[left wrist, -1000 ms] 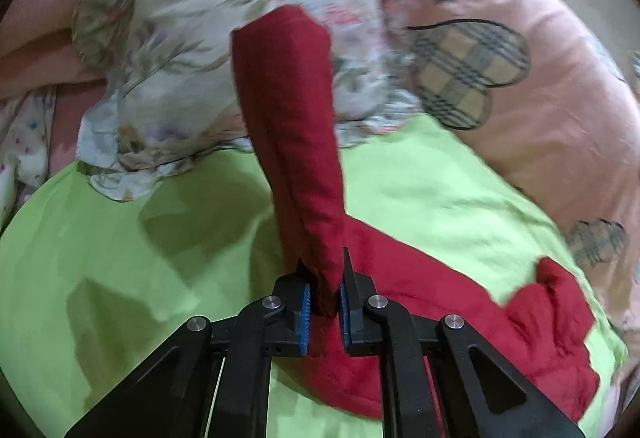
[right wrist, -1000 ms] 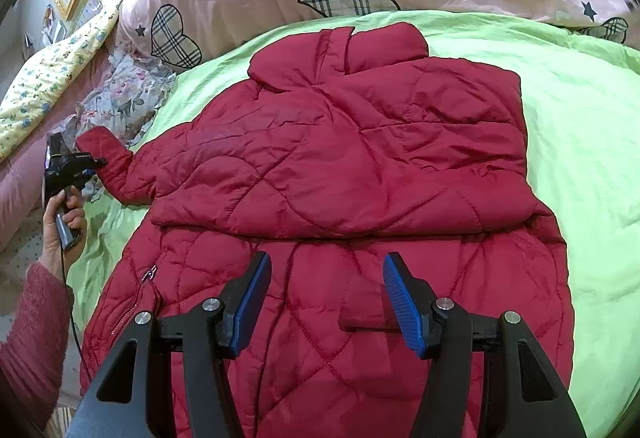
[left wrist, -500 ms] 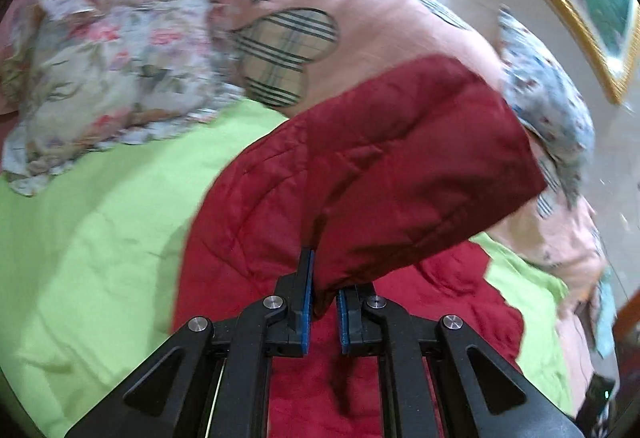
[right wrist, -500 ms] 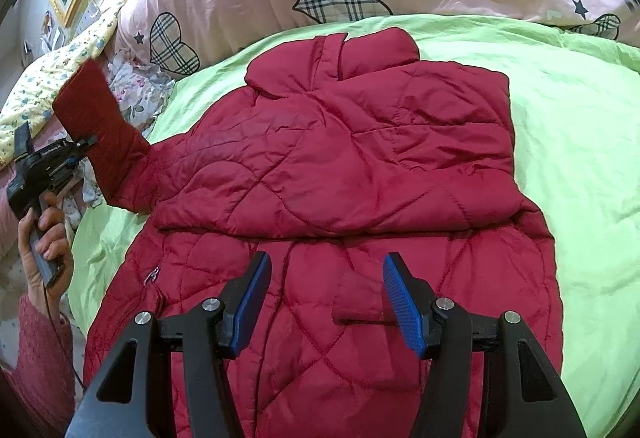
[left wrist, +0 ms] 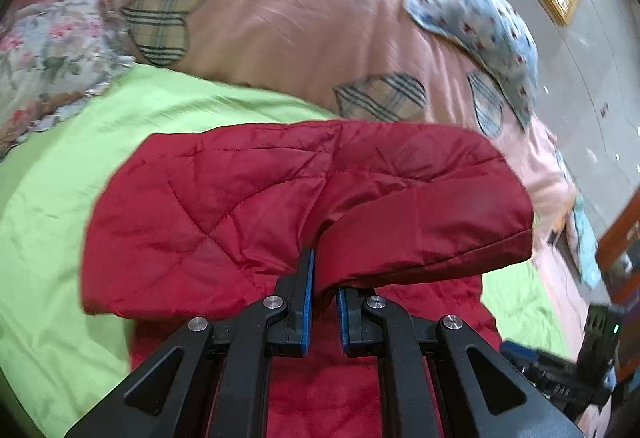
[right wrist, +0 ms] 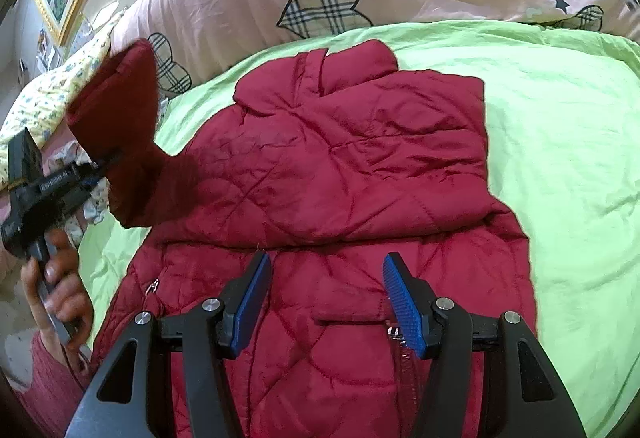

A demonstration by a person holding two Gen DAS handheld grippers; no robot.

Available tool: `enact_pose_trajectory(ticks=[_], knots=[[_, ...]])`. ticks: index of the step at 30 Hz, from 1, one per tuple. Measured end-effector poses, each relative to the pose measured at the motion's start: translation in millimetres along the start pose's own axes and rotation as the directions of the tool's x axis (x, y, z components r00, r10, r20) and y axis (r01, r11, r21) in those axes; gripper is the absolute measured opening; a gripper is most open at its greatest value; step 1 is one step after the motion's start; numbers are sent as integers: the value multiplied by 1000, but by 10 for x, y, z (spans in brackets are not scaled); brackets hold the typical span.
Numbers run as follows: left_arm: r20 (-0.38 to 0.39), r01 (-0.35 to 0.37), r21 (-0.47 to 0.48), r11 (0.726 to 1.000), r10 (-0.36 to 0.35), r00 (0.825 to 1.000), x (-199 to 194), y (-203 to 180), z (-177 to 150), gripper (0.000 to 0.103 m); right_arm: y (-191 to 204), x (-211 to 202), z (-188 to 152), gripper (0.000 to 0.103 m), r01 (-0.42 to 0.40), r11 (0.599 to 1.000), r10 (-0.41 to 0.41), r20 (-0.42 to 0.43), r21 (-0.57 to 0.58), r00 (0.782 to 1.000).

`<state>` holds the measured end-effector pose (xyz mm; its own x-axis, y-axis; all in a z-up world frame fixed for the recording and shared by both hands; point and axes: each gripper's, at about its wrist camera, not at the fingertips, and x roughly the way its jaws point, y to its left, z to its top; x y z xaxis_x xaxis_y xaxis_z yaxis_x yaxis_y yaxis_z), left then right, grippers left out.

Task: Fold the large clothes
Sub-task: 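Lift the sleeve and fold it across the jacket body with the left gripper, then lay the sleeve down and open the left gripper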

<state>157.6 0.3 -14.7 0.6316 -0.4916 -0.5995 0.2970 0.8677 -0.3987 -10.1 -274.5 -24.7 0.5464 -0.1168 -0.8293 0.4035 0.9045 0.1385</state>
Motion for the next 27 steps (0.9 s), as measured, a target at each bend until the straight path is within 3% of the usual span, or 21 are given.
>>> enact_pose_trajectory(ticks=[7, 17, 22, 27], knots=[[-76, 10, 90, 996, -3, 997, 344, -364, -153, 8, -177, -55, 40, 60, -2, 999, 1, 19, 52, 1000], [-143, 26, 166, 986, -2, 990, 736, -700, -329, 9, -373, -75, 145, 62, -75, 986, 71, 34, 149, 997], [-161, 11, 197, 980, 22, 987, 979, -848, -418, 9, -424, -66, 304, 62, -132, 971, 122, 61, 200, 991], [-165, 14, 221, 975, 23, 986, 1110, -1019, -474, 9, -468, 138, 481, 62, -243, 931, 233, 70, 273, 970]])
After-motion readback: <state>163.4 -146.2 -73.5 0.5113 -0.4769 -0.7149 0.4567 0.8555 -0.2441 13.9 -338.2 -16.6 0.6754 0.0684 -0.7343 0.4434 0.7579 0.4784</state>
